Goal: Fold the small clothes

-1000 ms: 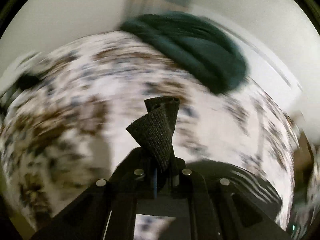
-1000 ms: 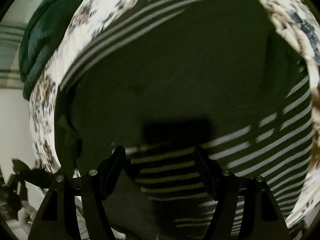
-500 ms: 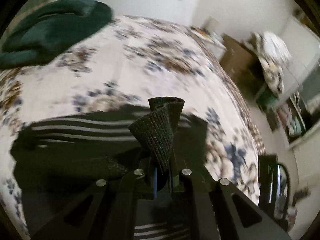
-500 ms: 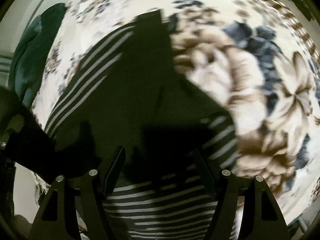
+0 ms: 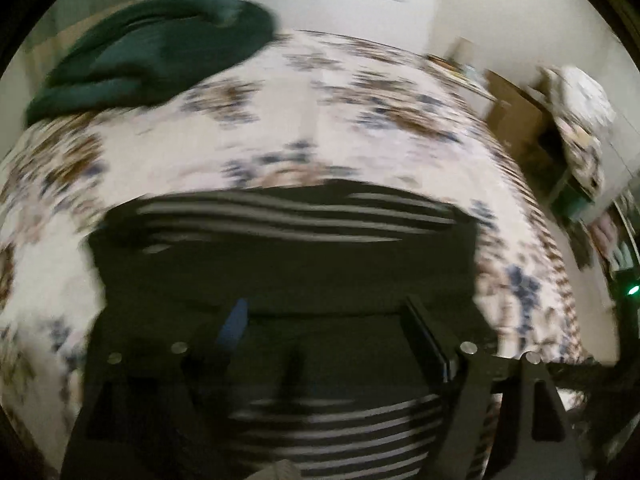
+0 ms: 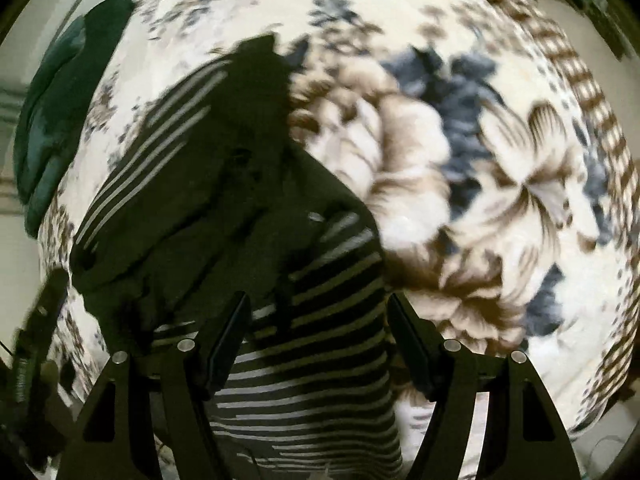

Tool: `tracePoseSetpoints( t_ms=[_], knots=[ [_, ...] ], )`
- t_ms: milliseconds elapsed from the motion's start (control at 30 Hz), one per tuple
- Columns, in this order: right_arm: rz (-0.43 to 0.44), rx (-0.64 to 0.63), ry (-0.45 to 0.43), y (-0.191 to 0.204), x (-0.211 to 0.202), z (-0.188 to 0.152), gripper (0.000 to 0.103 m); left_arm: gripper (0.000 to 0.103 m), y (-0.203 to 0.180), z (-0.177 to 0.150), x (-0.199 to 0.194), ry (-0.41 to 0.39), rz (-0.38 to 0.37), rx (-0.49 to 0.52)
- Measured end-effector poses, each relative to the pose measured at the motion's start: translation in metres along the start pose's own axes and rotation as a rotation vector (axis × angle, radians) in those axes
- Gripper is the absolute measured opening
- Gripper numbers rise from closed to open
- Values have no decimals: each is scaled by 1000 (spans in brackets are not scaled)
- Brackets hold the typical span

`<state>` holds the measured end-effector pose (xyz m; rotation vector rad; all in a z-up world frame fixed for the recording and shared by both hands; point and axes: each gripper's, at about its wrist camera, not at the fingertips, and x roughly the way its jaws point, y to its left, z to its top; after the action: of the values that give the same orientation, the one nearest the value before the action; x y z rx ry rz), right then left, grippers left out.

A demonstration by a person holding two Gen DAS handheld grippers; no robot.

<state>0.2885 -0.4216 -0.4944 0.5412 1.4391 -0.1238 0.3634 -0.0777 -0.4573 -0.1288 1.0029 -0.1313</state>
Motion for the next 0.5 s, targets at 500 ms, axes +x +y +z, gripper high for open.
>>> tracePoseSetpoints(
  t_ms=[500],
  knots=[
    [-185,-270,-49,101,47,61,65,78,201,-52,9,138,373,-339]
  ],
)
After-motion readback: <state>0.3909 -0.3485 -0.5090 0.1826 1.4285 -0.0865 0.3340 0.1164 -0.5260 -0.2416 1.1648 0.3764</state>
